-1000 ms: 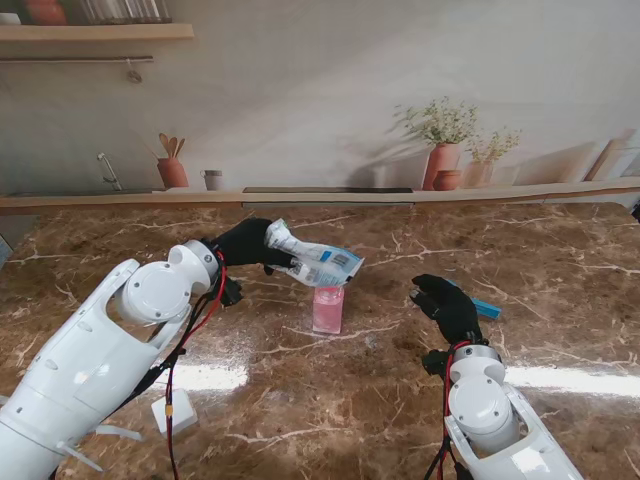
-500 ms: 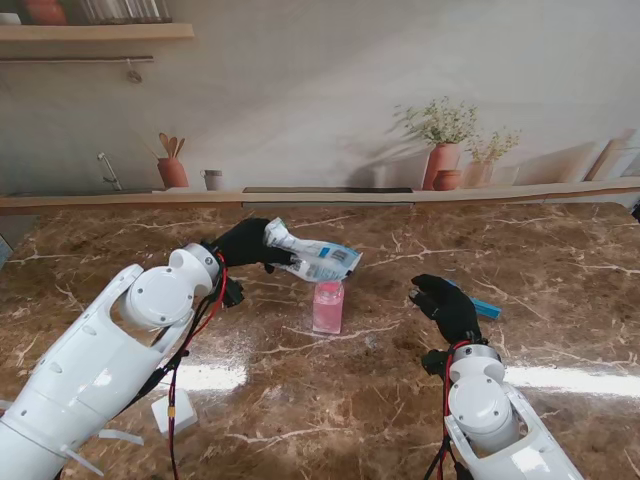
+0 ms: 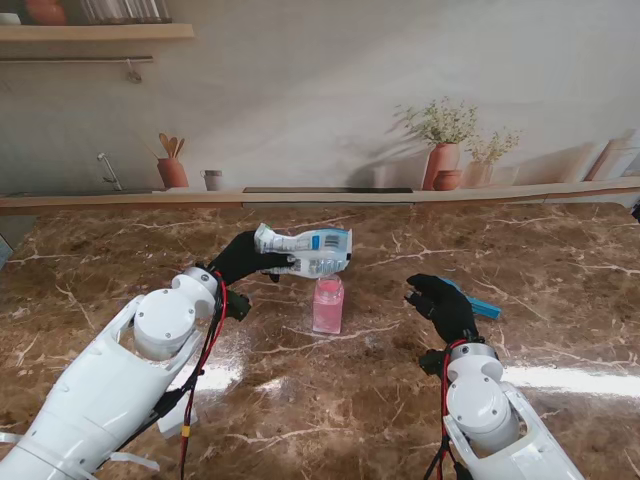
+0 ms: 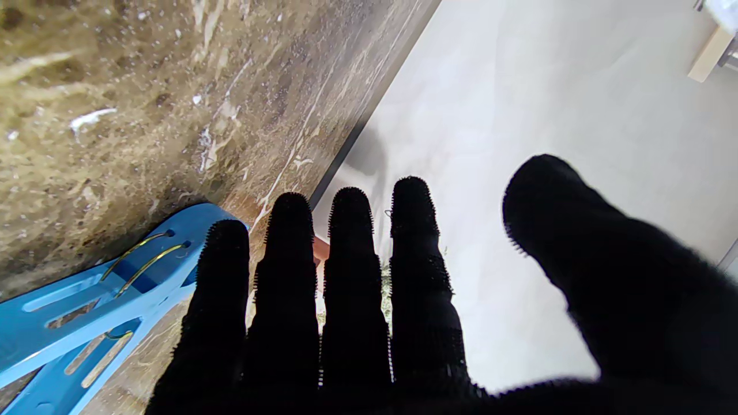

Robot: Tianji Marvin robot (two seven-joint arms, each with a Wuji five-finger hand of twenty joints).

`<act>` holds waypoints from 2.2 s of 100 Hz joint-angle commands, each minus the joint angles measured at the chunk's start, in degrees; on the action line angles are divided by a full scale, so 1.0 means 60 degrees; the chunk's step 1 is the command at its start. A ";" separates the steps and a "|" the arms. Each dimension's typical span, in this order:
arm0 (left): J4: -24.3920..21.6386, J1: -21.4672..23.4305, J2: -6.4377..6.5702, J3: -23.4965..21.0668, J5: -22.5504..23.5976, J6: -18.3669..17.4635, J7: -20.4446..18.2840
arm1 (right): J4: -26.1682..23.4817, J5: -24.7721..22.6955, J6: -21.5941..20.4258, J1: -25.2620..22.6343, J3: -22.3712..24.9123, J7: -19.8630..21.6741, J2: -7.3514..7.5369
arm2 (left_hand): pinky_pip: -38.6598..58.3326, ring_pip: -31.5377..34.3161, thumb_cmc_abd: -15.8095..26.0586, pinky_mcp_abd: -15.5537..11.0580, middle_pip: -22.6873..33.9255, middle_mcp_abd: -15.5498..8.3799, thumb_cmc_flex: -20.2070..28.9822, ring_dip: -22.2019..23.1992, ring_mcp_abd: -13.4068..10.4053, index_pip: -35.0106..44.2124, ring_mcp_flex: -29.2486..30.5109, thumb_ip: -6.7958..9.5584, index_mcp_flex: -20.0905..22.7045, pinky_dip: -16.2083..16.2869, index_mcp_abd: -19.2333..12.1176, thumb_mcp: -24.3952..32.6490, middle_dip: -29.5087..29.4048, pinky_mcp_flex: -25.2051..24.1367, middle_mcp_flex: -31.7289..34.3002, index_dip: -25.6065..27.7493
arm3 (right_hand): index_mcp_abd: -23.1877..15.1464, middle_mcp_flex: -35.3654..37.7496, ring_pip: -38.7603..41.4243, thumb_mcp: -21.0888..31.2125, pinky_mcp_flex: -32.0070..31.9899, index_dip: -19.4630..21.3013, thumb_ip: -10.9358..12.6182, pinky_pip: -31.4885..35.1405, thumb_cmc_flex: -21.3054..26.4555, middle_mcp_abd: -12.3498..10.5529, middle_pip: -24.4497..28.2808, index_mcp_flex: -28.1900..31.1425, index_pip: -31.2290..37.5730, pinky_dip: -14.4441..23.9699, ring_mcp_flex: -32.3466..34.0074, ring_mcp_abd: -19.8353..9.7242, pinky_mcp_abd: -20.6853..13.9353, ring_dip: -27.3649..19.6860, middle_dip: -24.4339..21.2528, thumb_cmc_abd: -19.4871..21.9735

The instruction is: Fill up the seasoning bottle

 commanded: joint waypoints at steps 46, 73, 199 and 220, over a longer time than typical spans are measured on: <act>0.0435 0.1027 -0.0812 0.0241 -0.4710 -0.1550 0.0488 | -0.2461 -0.0647 0.0000 -0.0504 -0.0277 0.0701 0.0221 | -0.0248 0.0261 0.1233 -0.0268 0.0075 -0.0464 0.0591 0.0407 0.0198 0.0901 -0.0547 0.0374 0.0059 0.0405 -0.1598 0.0150 0.0599 -0.0446 -0.0146 0.1341 | 0.0820 0.0012 0.1427 -0.0619 0.1045 -0.0315 -0.0021 0.2364 -0.0162 -0.0079 0.0174 -0.1335 -0.0771 0.2302 0.1050 -0.0016 0.0322 0.1364 0.0203 -0.0833; 0.0523 0.1274 -0.1055 0.0875 -0.6404 -0.2434 -0.0006 | -0.3704 -0.0202 0.0432 -0.0602 -0.0864 0.1148 0.0270 | -0.0440 0.0180 0.1317 -0.0345 0.0020 -0.0523 0.0662 0.0472 0.0167 0.0789 -0.0645 0.0432 0.0076 0.0422 -0.1651 -0.0024 0.0646 -0.0658 -0.0165 0.1564 | 0.2318 -0.0324 0.1987 -0.1803 0.1550 -0.1011 -0.0104 0.3323 -0.0279 0.0196 0.0722 -0.2981 -0.1956 0.2785 0.1632 0.0192 0.0555 0.1909 0.0671 -0.0793; -0.0954 0.2178 0.0120 0.0052 -0.1391 -0.2530 -0.0225 | -0.4528 -0.4183 -0.0179 -0.0405 -0.1030 0.2415 0.0958 | -0.6602 -0.4584 -0.2052 -0.0479 -0.1094 -0.0815 -0.3620 -0.2737 -0.0906 -0.4335 -0.6108 0.0388 -0.2655 -0.1199 -0.0273 0.1209 -0.2137 -0.3883 -0.5727 -0.1109 | -0.1985 0.5487 1.1544 0.3059 0.5402 0.5067 -0.0590 1.0764 0.3443 -0.0950 0.6271 0.3910 0.5323 0.4431 0.5605 -0.0219 0.0581 0.6502 0.7323 -0.0949; -0.1400 0.2349 0.0280 0.0063 -0.0677 -0.2692 -0.0305 | -0.4410 -0.4269 -0.0416 -0.0473 -0.1293 0.3219 0.1146 | -0.5937 -0.3643 -0.1950 -0.0225 -0.0681 -0.0659 -0.3600 -0.1646 -0.0553 -0.3214 -0.4992 0.0433 -0.1740 0.0071 -0.0400 0.0914 -0.1610 -0.3410 -0.4520 -0.0212 | -0.2008 0.5467 1.1412 0.2984 0.5358 0.5128 -0.0584 1.0649 0.3440 -0.0976 0.6200 0.3856 0.5223 0.4418 0.5574 -0.0276 0.0560 0.6499 0.7344 -0.0898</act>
